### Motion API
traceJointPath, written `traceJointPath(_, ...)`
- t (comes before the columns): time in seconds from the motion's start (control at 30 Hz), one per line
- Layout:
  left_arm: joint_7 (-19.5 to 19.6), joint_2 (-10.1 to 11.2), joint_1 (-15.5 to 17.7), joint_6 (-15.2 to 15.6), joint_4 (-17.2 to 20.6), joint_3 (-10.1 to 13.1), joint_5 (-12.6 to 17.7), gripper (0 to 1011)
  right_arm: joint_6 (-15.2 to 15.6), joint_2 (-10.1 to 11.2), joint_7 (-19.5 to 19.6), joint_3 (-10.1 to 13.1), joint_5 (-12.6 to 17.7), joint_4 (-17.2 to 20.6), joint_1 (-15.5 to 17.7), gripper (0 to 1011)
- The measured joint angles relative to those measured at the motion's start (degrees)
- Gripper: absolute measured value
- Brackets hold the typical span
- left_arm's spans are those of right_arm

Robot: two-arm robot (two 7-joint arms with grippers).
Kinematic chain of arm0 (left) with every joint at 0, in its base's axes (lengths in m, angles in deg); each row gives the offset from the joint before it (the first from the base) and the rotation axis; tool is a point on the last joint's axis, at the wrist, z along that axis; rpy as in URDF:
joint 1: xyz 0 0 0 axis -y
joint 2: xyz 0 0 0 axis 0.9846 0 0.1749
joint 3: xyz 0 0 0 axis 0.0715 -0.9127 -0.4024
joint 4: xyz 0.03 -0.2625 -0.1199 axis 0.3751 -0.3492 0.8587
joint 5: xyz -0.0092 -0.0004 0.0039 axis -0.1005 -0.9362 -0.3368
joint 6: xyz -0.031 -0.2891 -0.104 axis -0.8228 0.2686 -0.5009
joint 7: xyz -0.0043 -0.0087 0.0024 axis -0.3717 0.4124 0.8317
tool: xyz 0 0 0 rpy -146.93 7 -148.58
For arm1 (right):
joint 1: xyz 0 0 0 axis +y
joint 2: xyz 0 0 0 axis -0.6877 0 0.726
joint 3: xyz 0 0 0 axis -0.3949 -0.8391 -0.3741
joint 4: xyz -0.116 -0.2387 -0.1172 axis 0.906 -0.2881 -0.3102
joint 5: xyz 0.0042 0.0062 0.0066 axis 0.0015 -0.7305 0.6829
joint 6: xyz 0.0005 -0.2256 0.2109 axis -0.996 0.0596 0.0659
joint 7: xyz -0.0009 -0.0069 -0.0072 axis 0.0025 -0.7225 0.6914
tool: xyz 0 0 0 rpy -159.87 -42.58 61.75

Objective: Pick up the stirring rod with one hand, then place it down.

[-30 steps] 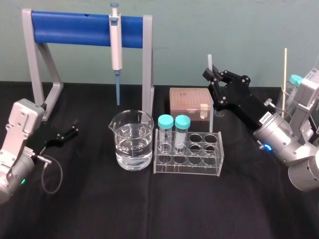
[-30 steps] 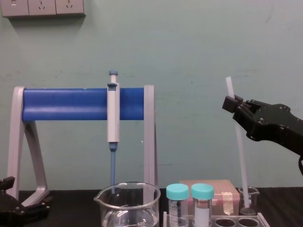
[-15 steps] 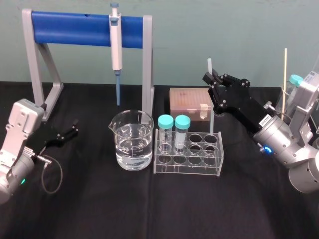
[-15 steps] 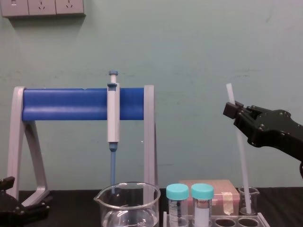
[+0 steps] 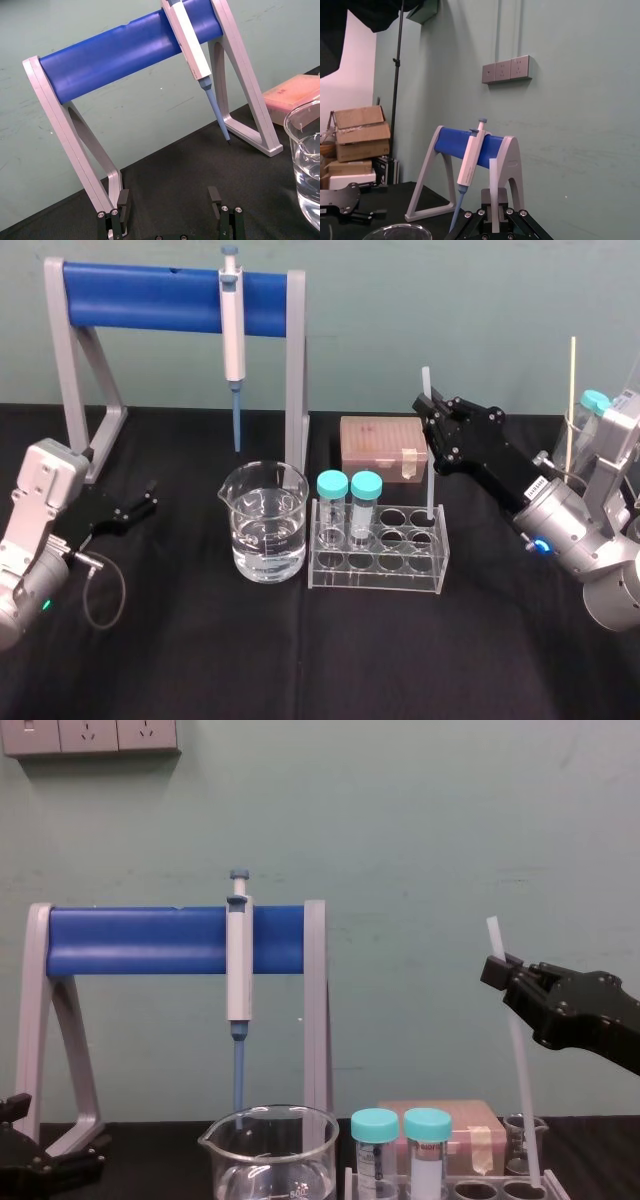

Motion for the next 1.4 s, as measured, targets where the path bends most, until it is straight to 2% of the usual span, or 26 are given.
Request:
traceJointPath(0.33, 0.0, 0.0, 0.0, 0.0, 0.0, 0.0, 0.0, 1000, -0.2, -0.5, -2.4, -0.5, 1.4, -2.9, -1.5, 71)
traceJointPath(0.6, 0.0, 0.0, 0.0, 0.0, 0.0, 0.0, 0.0, 1000, 2.2, -0.9, -2.8, -0.8, 2.6, -5.1, -2.2, 71)
traceJointPath(1.4, 0.0, 0.0, 0.0, 0.0, 0.0, 0.0, 0.0, 1000, 2.8, -1.3, -4.2, -1.9, 2.0, -11.4, -4.1, 71)
